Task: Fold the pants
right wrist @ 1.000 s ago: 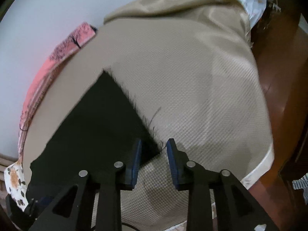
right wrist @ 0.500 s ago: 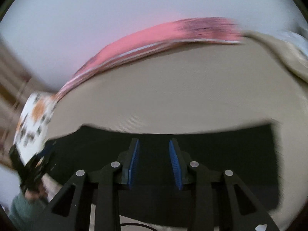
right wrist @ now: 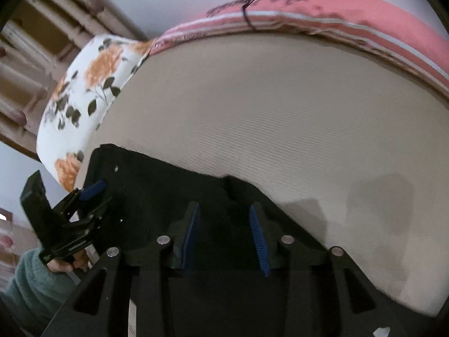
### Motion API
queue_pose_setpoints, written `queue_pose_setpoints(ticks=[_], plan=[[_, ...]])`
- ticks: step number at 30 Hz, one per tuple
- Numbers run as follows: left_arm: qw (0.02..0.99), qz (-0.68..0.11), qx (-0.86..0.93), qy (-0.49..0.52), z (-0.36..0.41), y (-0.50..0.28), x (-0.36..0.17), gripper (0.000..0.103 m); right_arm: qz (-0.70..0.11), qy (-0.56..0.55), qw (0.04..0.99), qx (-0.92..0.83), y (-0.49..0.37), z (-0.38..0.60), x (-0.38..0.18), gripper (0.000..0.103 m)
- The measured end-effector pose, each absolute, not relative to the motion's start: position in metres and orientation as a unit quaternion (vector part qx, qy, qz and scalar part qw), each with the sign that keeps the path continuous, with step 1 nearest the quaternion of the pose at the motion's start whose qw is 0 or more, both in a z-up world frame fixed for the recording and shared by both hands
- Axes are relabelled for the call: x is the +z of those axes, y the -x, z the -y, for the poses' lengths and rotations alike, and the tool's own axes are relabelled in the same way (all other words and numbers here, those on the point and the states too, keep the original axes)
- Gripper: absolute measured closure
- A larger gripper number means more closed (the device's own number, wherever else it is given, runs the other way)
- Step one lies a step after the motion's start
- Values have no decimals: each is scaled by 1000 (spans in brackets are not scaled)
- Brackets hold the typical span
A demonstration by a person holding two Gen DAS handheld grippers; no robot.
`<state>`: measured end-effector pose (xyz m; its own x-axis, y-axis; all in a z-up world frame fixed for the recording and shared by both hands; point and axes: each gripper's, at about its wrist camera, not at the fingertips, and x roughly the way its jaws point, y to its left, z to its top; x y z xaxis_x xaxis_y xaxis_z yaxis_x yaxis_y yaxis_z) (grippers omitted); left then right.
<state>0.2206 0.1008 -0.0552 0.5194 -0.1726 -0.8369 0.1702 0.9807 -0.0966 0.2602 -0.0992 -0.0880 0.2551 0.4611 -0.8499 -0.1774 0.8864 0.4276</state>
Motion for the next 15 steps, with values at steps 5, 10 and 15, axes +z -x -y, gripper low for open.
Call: queue_pose_setpoints(ticks=[5, 10, 15], plan=[[869, -482, -108, -1, -103, -221, -59, 36, -608, -130, 747, 236, -284, 82, -114, 67], [869, -482, -112, 6, -106, -218, -59, 37, -598, -143, 749, 249, -292, 83, -114, 93], [869, -481, -114, 10, -107, -218, -59, 37, -585, -131, 768, 226, -299, 82, -118, 95]])
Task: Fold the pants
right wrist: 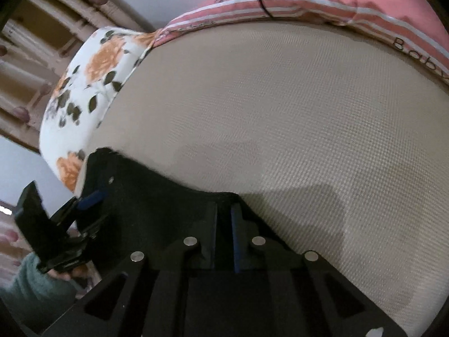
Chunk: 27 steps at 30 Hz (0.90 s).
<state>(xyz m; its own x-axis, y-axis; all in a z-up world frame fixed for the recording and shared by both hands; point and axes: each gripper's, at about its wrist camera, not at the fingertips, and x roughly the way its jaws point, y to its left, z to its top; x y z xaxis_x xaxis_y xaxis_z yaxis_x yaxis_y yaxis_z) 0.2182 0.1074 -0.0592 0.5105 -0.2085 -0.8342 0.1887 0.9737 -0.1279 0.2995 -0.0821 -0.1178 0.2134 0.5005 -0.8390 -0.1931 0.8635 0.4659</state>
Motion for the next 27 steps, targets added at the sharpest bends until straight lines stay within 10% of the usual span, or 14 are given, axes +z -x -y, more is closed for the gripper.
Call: queue_pose_setpoints(ticks=[27], plan=[[825, -480, -293, -61, 81, -253, -53, 36, -585, -136, 799, 34, -156, 197, -103, 75]])
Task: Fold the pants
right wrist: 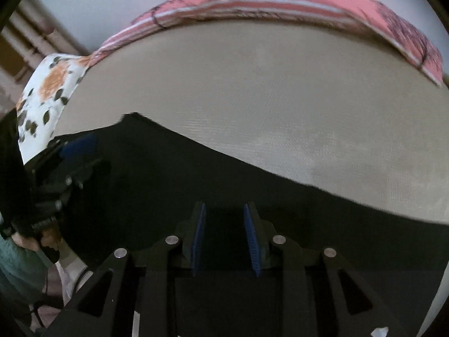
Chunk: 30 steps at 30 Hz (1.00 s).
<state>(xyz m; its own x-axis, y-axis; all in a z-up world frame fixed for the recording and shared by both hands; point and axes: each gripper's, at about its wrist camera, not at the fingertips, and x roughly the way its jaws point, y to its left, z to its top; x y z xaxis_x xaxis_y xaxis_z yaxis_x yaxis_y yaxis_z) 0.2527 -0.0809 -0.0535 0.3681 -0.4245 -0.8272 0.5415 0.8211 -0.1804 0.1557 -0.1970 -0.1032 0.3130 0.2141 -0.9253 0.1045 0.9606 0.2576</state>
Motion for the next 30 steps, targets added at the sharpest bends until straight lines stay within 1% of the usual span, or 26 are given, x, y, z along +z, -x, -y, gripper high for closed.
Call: queue_pose_setpoints(ticks=[8, 12, 13, 14, 15, 17, 20, 23, 27, 30], plan=[[827, -504, -234, -86, 91, -287, -89, 36, -554, -110, 825, -16, -162, 198, -125, 76], [835, -496, -221, -90, 94, -296, -96, 36, -542, -104, 833, -29, -171, 195, -128, 75], [836, -495, -219, -95, 96, -297, -97, 35, -541, -110, 833, -29, -173, 197, -128, 75], [836, -495, -217, -100, 96, -296, -98, 31, -541, -115, 833, -28, -175, 199, -127, 75], [837, -494, -213, -96, 95, -298, -99, 26, -541, -115, 832, -25, -176, 199, -126, 74], [836, -503, -210, -71, 88, -304, -102, 21, -536, -125, 835, -18, -174, 203, -121, 74], [835, -503, -212, -70, 87, -306, -102, 19, -514, -153, 844, -24, -163, 214, -103, 74], [837, -500, -210, -79, 90, -303, -102, 13, -507, -146, 848, -49, -150, 222, -93, 74], [836, -503, -204, -82, 90, -303, -99, 12, -517, -150, 840, -72, -139, 234, -98, 74], [842, -493, -199, -88, 89, -294, -84, 12, -527, -146, 832, -92, -142, 244, -110, 76]])
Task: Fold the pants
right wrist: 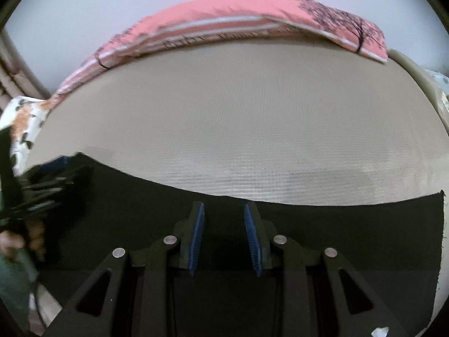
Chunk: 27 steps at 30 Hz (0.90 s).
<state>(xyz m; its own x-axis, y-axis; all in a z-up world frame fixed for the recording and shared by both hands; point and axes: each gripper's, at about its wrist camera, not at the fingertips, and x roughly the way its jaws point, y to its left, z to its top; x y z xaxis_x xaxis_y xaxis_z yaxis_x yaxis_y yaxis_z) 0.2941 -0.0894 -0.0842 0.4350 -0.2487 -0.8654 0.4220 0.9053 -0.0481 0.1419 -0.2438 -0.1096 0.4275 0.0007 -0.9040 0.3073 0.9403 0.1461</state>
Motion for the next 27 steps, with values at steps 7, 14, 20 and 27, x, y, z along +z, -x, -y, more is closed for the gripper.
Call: queue_pose_setpoints(ticks=[7, 14, 20, 27], plan=[[862, -459, -187, -110, 73, -254, -43, 12, -517, -175, 832, -100, -147, 264, -111, 74], [863, -480, -132, -83, 53, -219, -33, 12, -492, -237, 834, -77, -105, 279, -81, 72], [862, -484, -125, -84, 59, -184, -33, 12, -481, -292, 825, -52, -47, 289, -61, 70], [856, -491, -134, -88, 76, -157, -37, 12, -474, -325, 814, -79, 15, 306, -55, 67]])
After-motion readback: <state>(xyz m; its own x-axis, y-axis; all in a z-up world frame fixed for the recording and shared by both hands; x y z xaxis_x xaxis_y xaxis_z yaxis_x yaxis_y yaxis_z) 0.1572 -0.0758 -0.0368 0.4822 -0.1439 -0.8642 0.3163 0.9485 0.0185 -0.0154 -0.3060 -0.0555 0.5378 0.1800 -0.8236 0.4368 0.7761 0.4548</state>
